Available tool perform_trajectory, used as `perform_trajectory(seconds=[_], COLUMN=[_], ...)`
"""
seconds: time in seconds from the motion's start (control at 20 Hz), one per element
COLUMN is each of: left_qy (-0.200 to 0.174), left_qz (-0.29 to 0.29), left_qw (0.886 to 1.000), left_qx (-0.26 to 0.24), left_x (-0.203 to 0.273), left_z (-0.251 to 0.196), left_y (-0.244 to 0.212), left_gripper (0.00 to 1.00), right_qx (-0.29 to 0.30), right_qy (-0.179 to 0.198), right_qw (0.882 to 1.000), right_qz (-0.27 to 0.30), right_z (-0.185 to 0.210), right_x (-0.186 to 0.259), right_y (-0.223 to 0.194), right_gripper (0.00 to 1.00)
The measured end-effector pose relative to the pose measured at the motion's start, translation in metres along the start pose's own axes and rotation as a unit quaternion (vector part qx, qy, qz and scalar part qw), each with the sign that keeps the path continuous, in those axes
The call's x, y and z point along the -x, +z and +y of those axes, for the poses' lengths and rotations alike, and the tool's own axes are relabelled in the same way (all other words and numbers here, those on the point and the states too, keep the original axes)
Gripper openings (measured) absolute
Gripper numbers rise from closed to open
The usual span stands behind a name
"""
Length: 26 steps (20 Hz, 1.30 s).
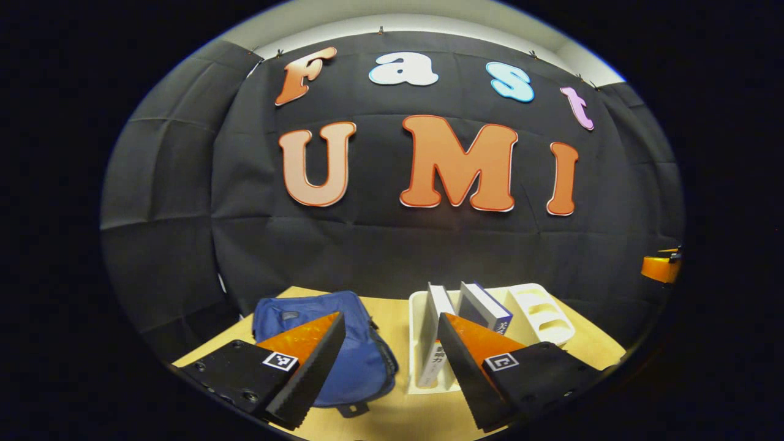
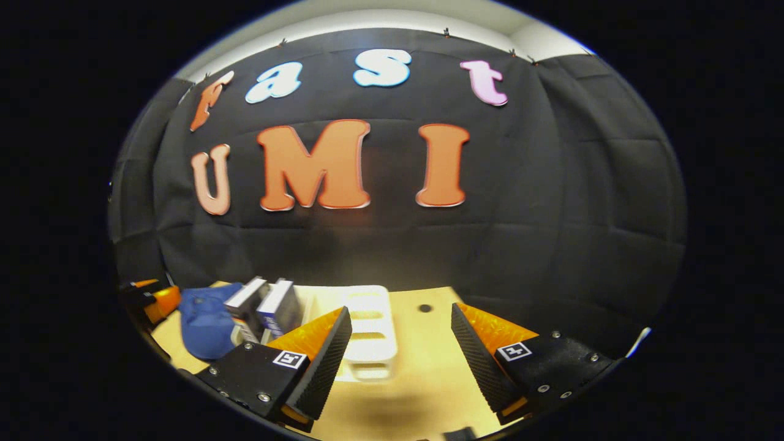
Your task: Open the schoolbag, grab two books from the bookshelf and put them into the schoolbag.
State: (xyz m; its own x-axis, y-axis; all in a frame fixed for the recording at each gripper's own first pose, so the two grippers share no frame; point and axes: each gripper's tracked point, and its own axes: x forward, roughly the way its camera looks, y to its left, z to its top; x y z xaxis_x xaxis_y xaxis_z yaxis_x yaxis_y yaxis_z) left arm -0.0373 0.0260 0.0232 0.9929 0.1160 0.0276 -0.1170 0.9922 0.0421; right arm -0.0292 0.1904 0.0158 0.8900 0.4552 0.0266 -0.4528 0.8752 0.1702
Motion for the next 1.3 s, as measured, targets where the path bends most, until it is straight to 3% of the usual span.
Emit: perform_trajectory(seconds=[0.1,0.4,0.6,0.8,0.9,1.1,1.3], left_qy=[0.014,0.032,0.014,-0.004,-0.022,-0.050,-0.049], left_qz=[-0.002,-0.006,-0.020,-0.028,-0.027,-0.021,-0.017], left_qw=[1.000,0.999,1.000,1.000,0.999,0.998,0.998], left_qx=[-0.004,0.011,-0.001,0.003,0.013,0.024,0.024], left_x=[0.009,0.022,0.011,-0.007,-0.015,-0.042,-0.051], left_z=[0.005,0.007,0.013,0.037,0.048,0.079,0.104], left_y=[0.002,0.007,0.015,0.018,0.018,0.013,0.009], left_gripper=[0.94,0.94,0.95,0.94,0.94,0.95,0.94], right_qx=[-0.005,-0.026,0.005,-0.015,-0.022,0.018,-0.004], right_qy=[0.041,0.100,0.095,0.085,0.107,0.045,0.027], right_qw=[0.999,0.995,0.996,0.996,0.994,0.999,0.999], right_qz=[0.007,0.011,0.000,0.016,0.023,0.005,0.017], right_z=[0.033,0.086,0.103,0.122,0.147,0.152,0.161], right_x=[-0.011,-0.013,-0.014,-0.017,-0.012,-0.013,-0.016], right_y=[-0.010,-0.005,-0.003,-0.008,-0.008,-0.008,-0.015], right_gripper=[0.97,0.97,0.97,0.97,0.97,0.97,0.97])
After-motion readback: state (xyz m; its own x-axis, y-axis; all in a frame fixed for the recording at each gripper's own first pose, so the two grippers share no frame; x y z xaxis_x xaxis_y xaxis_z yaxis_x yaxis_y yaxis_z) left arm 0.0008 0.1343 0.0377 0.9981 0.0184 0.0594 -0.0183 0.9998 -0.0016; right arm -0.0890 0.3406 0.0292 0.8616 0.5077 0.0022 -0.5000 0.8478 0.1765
